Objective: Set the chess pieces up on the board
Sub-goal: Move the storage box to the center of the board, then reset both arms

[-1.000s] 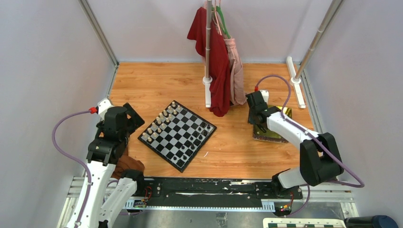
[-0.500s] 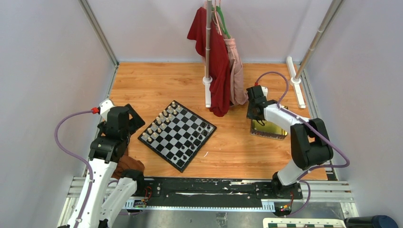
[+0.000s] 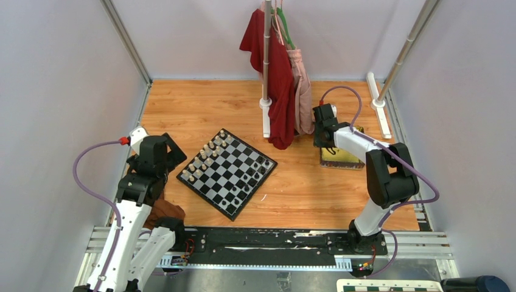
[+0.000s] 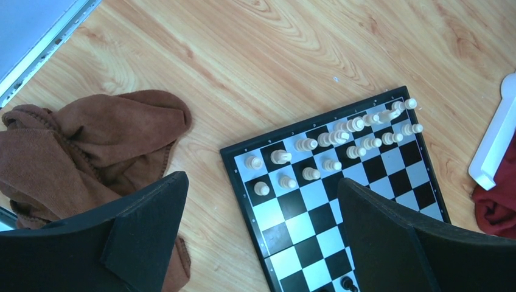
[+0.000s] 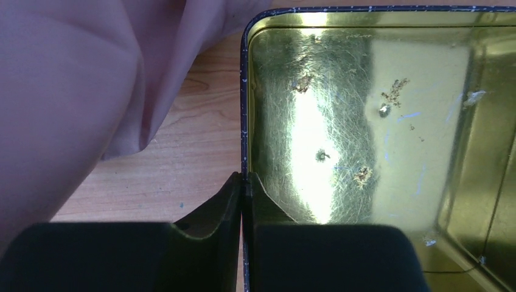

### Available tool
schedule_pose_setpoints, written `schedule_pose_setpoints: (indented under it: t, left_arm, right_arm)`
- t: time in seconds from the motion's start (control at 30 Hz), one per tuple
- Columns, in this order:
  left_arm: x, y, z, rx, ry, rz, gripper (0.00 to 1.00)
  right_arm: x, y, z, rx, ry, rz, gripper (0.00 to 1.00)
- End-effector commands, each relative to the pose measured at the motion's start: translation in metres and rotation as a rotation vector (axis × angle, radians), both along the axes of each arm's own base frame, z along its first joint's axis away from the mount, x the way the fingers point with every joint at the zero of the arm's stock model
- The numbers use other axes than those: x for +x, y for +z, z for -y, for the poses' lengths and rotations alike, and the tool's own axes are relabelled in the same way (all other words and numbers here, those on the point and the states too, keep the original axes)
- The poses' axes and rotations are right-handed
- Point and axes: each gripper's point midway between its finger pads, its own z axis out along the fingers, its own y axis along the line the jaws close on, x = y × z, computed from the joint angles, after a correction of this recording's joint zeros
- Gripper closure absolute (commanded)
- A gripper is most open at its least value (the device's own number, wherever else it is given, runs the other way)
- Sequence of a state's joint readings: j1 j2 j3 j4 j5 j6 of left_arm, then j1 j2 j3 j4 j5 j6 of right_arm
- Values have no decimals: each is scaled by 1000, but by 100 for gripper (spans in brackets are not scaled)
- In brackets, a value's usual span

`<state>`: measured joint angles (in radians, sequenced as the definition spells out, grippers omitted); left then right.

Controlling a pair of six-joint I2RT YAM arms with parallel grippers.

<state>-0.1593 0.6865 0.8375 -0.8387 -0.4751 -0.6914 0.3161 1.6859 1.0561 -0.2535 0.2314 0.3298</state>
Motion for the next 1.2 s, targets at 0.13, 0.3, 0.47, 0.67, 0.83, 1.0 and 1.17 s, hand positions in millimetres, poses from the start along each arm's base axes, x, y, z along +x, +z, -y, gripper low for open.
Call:
schedule_pose_setpoints:
  t: [0.13, 0.3, 0.47, 0.67, 0.83, 1.0, 1.17]
  left_arm:
    - [1, 6, -4, 13, 8, 30, 0]
    - [-4, 10, -6, 24, 10, 29, 0]
    - [-12, 19, -7, 12, 15, 65, 0]
    - [-26, 22, -5, -22, 14, 90, 0]
    - [-40, 13, 0, -71, 3, 93, 0]
    - [-53, -7, 4, -118, 16, 56, 0]
    - [-59, -31, 10, -162, 25, -20, 3]
  right_arm:
    - [2, 10, 13, -31, -21, 29, 68]
    - [4, 22, 12, -18, -33, 55, 61]
    - [2, 44, 16, -30, -45, 100, 59]
    - [-5, 71, 24, -43, -53, 152, 59]
    - [-18, 90, 22, -52, -44, 199, 59]
    - [-33, 104, 9, -75, 9, 227, 59]
    - [-50, 109, -15, -123, 102, 249, 61]
